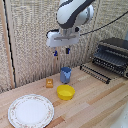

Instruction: Notice the yellow vessel located before you. Bring your fastener close to the yellow vessel and smoothly hold it. Transfer the yellow vessel above the white plating and let go of your hold on it, then set the vessel on the plating.

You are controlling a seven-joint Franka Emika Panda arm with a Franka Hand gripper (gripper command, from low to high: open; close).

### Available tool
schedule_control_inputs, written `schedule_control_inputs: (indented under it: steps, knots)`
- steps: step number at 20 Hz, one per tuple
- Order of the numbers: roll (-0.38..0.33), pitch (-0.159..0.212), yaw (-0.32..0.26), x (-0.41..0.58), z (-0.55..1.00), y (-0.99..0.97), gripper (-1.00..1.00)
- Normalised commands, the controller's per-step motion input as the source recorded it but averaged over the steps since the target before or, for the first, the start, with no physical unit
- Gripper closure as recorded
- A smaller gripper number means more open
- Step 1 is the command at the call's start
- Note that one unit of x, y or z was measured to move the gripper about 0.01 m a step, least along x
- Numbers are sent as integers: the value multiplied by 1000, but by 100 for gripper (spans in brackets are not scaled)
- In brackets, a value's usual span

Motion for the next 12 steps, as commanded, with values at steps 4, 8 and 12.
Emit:
schedule_control_inputs:
  steps: [4,8,12]
  knots:
    - [0,1,-22,-461,-342,-159,-100]
    - [0,2,-29,-431,-415,-249,-100]
    - [0,12,-13,-332,-489,-230,-100]
